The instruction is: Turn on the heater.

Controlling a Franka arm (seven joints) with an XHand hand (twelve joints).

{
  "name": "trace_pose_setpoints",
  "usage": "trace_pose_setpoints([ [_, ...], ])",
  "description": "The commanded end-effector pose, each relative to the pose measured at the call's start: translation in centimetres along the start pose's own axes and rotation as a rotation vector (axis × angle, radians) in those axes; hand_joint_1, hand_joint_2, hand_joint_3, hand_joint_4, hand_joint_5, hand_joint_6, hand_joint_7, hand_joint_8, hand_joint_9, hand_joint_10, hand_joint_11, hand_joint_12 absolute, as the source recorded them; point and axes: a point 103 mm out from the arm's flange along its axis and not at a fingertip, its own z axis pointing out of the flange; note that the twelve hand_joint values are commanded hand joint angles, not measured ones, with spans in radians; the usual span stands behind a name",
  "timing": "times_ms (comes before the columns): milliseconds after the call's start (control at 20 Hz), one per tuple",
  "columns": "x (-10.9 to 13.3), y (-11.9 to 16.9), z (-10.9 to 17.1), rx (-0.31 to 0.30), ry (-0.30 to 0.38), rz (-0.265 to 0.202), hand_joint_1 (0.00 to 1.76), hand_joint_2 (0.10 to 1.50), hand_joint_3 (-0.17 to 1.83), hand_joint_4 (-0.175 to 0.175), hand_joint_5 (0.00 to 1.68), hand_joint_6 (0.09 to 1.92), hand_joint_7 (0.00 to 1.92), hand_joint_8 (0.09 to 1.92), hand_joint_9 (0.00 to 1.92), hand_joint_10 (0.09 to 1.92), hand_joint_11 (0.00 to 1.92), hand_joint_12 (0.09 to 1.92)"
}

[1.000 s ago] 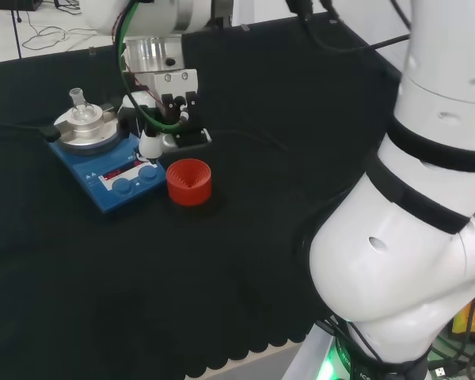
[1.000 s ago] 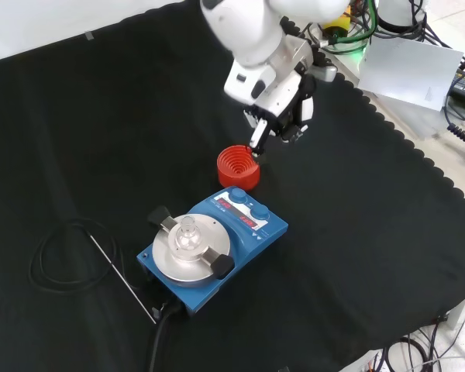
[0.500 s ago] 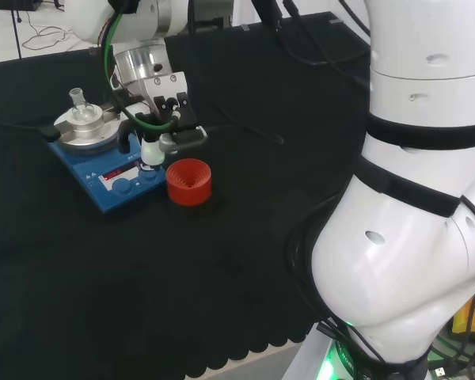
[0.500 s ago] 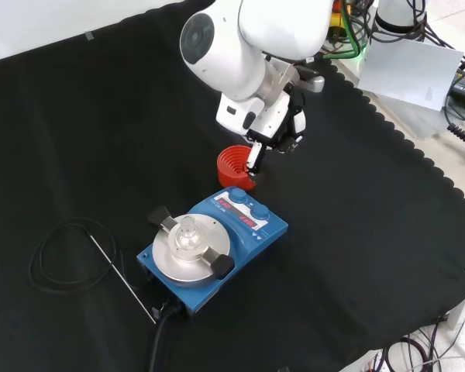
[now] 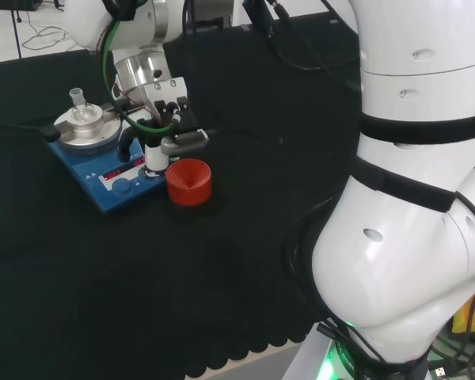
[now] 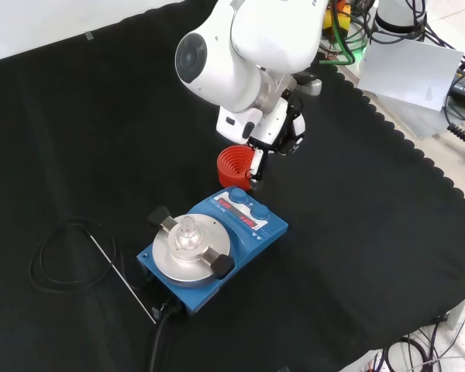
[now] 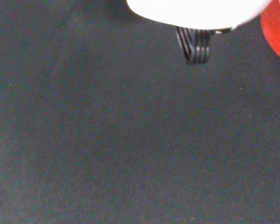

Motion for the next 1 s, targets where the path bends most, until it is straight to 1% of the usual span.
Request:
trace_pose_setpoints([
  [50,1.1,0.5,0.6,0.022,-0.006,-0.025,1.52,0.59,1.22,-0.052,0.33,0.32,1.70,1.77,1.75,1.76,1.37,1.47],
  [300,1.9,1.2,1.0,0.045,-0.016,-0.036,1.53,0.58,1.23,-0.050,0.35,0.25,1.71,1.77,1.76,1.75,1.38,1.47],
  [450,2.1,1.6,0.9,0.053,-0.022,-0.042,1.53,0.58,1.24,-0.048,0.37,0.23,1.71,1.77,1.76,1.75,1.39,1.47],
  [700,1.8,1.9,1.3,0.078,-0.018,-0.037,1.54,0.57,1.25,-0.046,0.38,0.22,1.72,1.76,1.77,1.75,1.39,1.48],
  [1000,1.3,1.9,1.3,0.087,-0.016,-0.028,1.54,0.56,1.27,-0.046,0.41,0.21,1.73,1.76,1.77,1.75,1.39,1.48],
])
